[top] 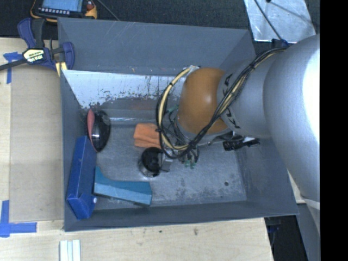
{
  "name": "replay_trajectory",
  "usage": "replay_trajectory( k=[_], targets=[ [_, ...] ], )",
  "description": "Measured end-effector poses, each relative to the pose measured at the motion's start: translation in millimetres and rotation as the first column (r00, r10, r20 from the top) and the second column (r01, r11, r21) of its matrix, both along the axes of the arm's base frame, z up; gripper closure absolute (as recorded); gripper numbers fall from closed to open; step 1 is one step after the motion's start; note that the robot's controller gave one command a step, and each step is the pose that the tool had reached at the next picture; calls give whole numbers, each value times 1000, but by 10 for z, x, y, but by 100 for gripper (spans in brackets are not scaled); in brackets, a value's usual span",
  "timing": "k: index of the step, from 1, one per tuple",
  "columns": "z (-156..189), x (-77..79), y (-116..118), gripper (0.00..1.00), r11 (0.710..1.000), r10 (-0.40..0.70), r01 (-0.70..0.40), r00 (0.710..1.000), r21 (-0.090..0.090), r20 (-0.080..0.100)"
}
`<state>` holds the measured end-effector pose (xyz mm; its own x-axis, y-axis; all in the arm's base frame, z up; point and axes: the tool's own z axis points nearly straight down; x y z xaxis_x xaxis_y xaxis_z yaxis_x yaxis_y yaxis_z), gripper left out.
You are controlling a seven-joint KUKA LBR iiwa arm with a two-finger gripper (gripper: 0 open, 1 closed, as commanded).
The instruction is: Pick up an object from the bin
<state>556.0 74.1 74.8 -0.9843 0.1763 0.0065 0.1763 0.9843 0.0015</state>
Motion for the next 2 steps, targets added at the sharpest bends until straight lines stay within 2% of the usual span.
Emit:
replay_trajectory(
  k=[1,2],
  targets=[
    [4,352,8,100,1000,0,0,1000,1,8],
    [42,134,-22,100,1000,12,-12,1000,-2,17]
  ],
)
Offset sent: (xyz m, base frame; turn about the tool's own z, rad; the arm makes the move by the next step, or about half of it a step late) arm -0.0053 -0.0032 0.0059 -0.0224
